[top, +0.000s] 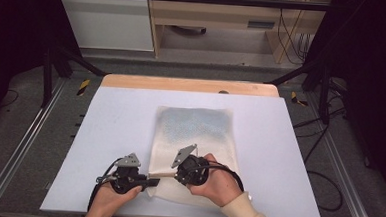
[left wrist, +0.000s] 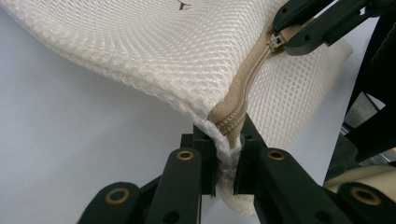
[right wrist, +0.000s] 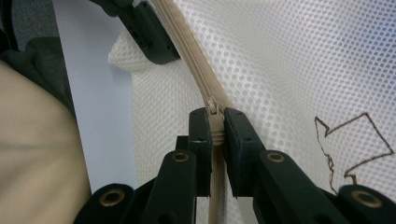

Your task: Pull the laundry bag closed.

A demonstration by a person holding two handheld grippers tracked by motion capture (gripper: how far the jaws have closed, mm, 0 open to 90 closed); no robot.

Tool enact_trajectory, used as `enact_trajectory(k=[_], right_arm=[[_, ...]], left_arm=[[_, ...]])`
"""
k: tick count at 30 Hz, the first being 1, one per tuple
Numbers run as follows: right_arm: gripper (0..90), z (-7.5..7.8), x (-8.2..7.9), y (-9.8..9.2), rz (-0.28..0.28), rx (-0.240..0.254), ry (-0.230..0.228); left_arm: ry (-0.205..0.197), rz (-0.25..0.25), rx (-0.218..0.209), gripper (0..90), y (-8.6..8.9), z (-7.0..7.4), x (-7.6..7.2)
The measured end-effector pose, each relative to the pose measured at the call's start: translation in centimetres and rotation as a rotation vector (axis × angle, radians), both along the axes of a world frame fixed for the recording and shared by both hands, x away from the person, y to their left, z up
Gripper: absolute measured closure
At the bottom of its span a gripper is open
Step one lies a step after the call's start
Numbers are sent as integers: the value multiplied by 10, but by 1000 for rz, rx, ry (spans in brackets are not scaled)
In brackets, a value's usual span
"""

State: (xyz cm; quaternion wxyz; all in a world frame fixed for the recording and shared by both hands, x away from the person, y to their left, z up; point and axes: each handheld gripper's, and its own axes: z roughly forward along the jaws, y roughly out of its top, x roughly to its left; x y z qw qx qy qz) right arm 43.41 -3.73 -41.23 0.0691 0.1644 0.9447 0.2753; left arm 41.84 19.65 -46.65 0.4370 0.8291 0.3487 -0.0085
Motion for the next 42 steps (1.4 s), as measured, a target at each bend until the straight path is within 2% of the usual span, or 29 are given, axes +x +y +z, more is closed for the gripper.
enact_trajectory(k=[4, 13, 42], right_arm=[[821, 2, -1, -9, -12, -14, -6], [821, 5, -1, -19, -30, -12, -4], [821, 10, -2, -25, -23, -27, 1]], left_arm=[[0, 1, 4, 824, 0, 0, 0], [3, -3, 0, 824, 0, -1, 0], [-2, -6, -2, 824, 0, 0, -1]])
